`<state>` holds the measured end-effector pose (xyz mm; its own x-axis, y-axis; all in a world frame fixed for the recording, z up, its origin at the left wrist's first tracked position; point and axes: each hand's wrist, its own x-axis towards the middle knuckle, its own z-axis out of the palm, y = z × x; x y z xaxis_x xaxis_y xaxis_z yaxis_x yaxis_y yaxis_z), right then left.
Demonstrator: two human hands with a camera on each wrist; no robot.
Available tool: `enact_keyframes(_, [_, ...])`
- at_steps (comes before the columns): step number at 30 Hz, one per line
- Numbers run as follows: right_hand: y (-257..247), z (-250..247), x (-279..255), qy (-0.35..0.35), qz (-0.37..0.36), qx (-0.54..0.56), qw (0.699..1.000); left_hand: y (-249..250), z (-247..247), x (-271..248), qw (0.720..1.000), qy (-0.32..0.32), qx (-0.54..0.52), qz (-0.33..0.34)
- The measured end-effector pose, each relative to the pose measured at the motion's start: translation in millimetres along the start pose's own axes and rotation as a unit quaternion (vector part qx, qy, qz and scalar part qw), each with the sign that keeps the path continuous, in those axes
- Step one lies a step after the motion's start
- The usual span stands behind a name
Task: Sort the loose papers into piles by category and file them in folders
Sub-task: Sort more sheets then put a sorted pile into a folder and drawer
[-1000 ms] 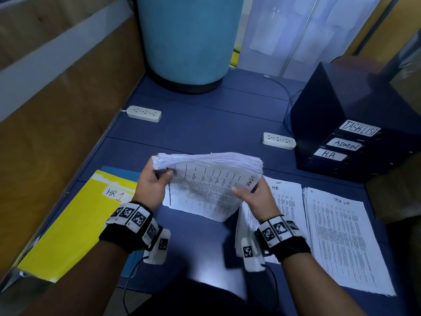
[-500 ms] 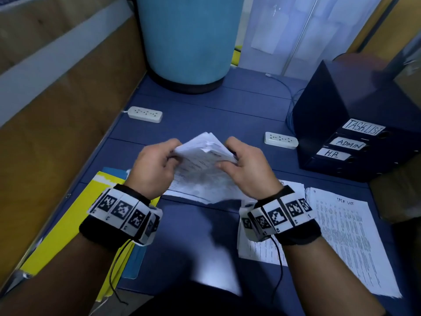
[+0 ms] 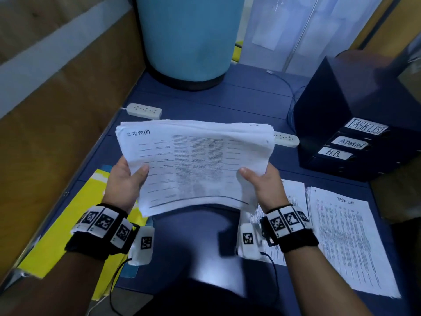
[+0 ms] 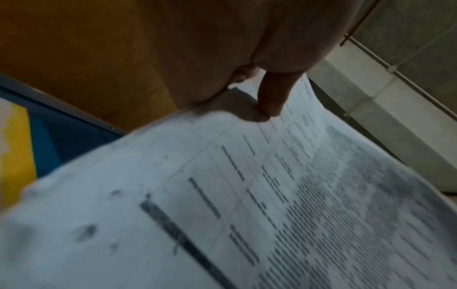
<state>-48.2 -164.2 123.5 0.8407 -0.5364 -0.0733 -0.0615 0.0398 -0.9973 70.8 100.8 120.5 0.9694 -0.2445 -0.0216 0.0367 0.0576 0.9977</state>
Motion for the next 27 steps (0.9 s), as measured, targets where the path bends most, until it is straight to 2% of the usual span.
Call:
enact_keyframes(3, [5.4, 2.5, 3.6, 0.002, -0.039, -0.002, 0.999, 0.0, -4.4, -1.3, 0.999, 0.021, -0.015, 0.033])
enact_keyframes(5, [21.2, 2.5, 3.8, -0.02, -0.03, -0.035, 0.999, -11.3, -11.4, -5.4, 0.999, 0.027, 0.013, 0.032])
enact_keyframes(9, [70.8, 5.8, -5.3, -0.021, 0.047, -0.065, 0.997, -56.7, -21.1, -16.5, 0.995, 0.039, 0.079, -0.05])
enact_keyframes(12, [88.8, 14.2, -9.4, -0.006, 0.051, -0.095, 0.994, -74.3, -19.7, -16.4, 0.989, 0.055, 0.121, -0.062])
enact_keyframes(17, [73.9, 21.0, -1.7, 0.001, 0.012, -0.092, 0.996, -66.3, -18.8, -5.0, 0.986, 0.096, 0.125, -0.05])
enact_keyframes(20, [69.5, 16.1, 3.3, -0.015, -0.003, -0.073, 0.997, -61.7, -24.4, -3.3, 0.992, 0.082, 0.092, -0.04])
enact_keyframes(23, [77.3, 12.7, 1.4, -0.026, 0.01, -0.087, 0.996, -76.0, -27.3, -5.4, 0.986, 0.069, 0.123, -0.09])
enact_keyframes(25, [81.3, 13.1, -0.5, -0.026, 0.017, -0.097, 0.995, -85.8, -24.3, -6.6, 0.974, 0.081, 0.166, -0.128])
enact_keyframes(27, [80.1, 14.0, 0.3, -0.027, 0.012, -0.118, 0.993, -88.3, -21.0, -5.1, 0.966, 0.1, 0.194, -0.136])
